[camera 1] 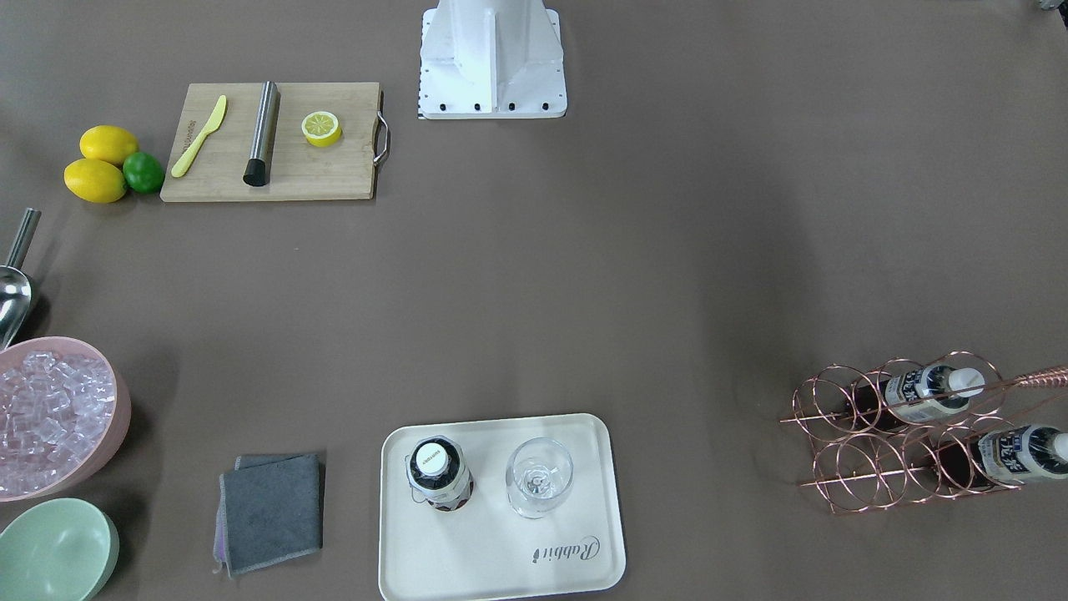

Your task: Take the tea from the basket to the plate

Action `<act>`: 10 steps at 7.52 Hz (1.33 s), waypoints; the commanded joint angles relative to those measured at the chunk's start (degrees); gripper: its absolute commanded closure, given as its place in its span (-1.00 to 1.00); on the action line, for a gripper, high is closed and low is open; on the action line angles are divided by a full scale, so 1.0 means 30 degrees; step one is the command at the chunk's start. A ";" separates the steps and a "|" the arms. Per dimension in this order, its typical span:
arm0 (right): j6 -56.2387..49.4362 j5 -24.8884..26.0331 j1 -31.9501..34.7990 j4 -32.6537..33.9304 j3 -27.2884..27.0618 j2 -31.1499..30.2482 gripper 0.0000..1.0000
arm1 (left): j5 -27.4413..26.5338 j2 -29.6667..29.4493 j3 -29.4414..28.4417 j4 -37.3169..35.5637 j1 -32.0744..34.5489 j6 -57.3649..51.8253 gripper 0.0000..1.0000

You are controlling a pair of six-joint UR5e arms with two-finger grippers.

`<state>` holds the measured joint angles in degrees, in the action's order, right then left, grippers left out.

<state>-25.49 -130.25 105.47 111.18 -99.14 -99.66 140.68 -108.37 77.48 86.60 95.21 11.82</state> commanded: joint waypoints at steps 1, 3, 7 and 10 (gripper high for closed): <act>0.0000 -0.0003 0.0000 0.0000 0.0000 -0.0001 -1.00 | -0.0428 0.0674 -0.0045 -0.0010 -0.0530 -0.0625 -0.97; 0.0000 -0.0003 0.0000 0.0000 0.0000 -0.0001 -1.00 | -0.1392 0.0878 0.0506 -0.0910 -0.1672 -0.1155 -0.97; 0.0000 -0.0003 0.0000 0.0000 0.0000 -0.0001 -1.00 | -0.1308 0.2226 0.0743 -0.1062 -0.1768 -0.3831 -0.97; 0.0000 -0.0003 0.0000 0.0000 0.0000 -0.0001 -1.00 | -0.1366 0.4719 0.2328 -0.1065 -0.1824 -0.4027 -0.97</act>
<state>-25.49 -130.25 105.47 111.18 -99.14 -99.67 136.60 -96.56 83.10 83.34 89.73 0.38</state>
